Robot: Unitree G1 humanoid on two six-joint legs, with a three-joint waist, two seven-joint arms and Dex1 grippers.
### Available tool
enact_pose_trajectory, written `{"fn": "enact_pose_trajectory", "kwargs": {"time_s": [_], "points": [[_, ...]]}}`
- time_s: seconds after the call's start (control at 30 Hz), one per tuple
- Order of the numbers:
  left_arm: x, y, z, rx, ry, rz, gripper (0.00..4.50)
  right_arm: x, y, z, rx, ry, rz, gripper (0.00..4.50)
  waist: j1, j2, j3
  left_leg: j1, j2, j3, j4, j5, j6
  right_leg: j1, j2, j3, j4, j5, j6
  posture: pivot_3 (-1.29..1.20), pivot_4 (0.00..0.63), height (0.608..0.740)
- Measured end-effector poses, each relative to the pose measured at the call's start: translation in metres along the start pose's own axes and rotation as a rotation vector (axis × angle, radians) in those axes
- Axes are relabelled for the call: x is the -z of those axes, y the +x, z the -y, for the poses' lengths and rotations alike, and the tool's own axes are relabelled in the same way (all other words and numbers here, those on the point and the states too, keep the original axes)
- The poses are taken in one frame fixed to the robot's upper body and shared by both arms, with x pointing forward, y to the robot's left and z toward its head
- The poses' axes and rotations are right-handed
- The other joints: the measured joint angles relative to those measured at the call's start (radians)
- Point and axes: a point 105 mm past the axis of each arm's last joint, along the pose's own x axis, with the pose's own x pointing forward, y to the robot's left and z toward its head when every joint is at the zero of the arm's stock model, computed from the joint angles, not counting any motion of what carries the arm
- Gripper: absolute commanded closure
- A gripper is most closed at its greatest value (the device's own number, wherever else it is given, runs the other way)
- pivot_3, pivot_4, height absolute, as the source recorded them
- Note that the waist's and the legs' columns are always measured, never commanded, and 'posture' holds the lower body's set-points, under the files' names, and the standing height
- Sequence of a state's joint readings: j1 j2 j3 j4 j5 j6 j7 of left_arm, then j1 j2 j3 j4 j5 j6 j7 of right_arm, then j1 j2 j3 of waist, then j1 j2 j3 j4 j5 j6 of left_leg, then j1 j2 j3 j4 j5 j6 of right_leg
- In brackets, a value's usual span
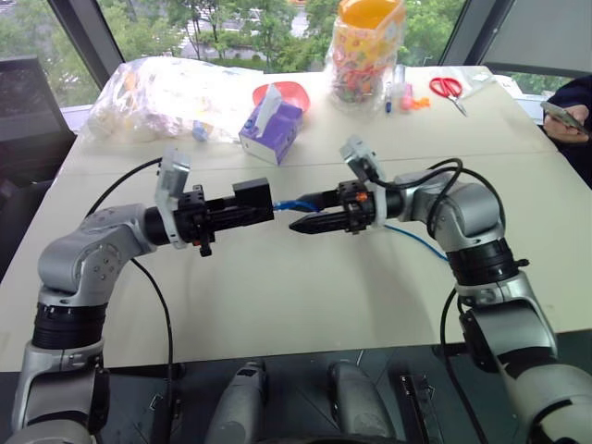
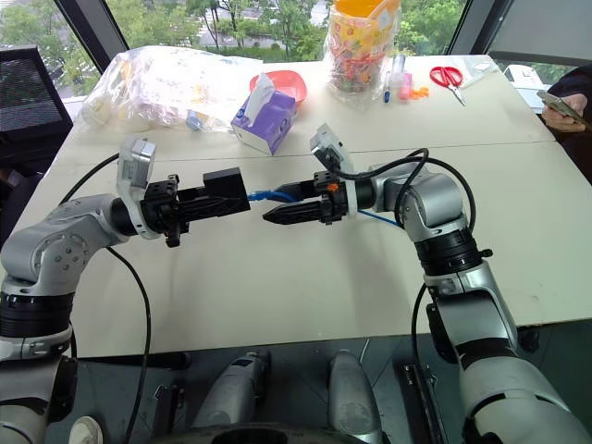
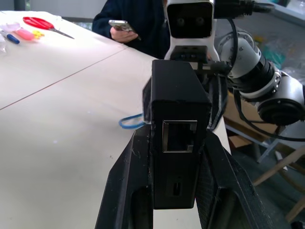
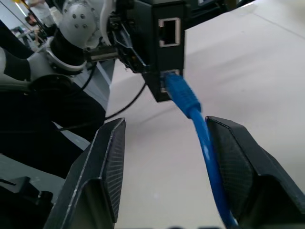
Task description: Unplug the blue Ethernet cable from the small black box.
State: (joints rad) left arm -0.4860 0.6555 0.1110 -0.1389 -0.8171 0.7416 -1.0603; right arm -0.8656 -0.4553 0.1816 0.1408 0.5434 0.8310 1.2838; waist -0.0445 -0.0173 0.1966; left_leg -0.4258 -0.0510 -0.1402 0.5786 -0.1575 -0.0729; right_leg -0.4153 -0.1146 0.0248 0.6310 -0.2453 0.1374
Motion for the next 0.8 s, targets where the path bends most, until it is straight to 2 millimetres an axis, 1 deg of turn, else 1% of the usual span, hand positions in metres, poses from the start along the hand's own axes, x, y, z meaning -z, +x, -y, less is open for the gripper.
{"fn": "enact_pose_trajectory", "kwargs": {"time_s": [0.27,0.57,0.6,0.63,0.73,0.8], "points": [[0.001,0.0,0.001,0.005,-0.01,-0.006,3.98,-0.002,0.012,-0.004,-0.021,0.034,0.019,1.83,0.001,0.0,0.0,0.0,0.0,0.0,0.0,0.0,0.0,0.0,0.0,0.0,0.0,0.0,0.0,0.0,0.15,0.728],[0.005,0.0,0.004,0.015,-0.006,-0.025,3.98,-0.003,0.013,-0.004,-0.023,0.039,0.021,1.83,0.0,0.0,0.0,0.0,0.0,0.0,0.0,0.0,0.0,0.0,0.0,0.0,0.0,0.0,0.0,0.0,0.15,0.728],[0.005,0.0,0.005,0.015,-0.007,-0.027,3.98,-0.003,0.013,-0.004,-0.023,0.04,0.021,2.42,0.0,0.0,0.0,0.0,0.0,0.0,0.0,0.0,0.0,0.0,0.0,0.0,0.0,0.0,0.0,0.0,0.15,0.728],[0.006,0.0,0.005,0.015,-0.008,-0.029,3.98,-0.003,0.013,-0.004,-0.022,0.041,0.021,2.72,0.0,0.0,0.0,0.0,0.0,0.0,0.0,0.0,0.0,0.0,0.0,0.0,0.0,0.0,0.0,0.0,0.15,0.728],[0.005,-0.001,0.007,0.025,-0.005,-0.032,3.98,-0.001,0.011,-0.001,-0.009,0.049,0.019,4.26,0.001,0.0,0.0,0.0,0.0,0.0,0.0,0.0,0.0,0.0,0.0,0.0,0.0,0.0,0.0,0.0,0.15,0.728],[0.005,-0.001,0.007,0.027,-0.003,-0.033,3.98,-0.001,0.011,-0.001,-0.013,0.05,0.018,4.26,0.001,0.0,0.0,0.0,0.0,0.0,0.0,0.0,0.0,0.0,0.0,0.0,0.0,0.0,0.0,0.0,0.15,0.728]]}}
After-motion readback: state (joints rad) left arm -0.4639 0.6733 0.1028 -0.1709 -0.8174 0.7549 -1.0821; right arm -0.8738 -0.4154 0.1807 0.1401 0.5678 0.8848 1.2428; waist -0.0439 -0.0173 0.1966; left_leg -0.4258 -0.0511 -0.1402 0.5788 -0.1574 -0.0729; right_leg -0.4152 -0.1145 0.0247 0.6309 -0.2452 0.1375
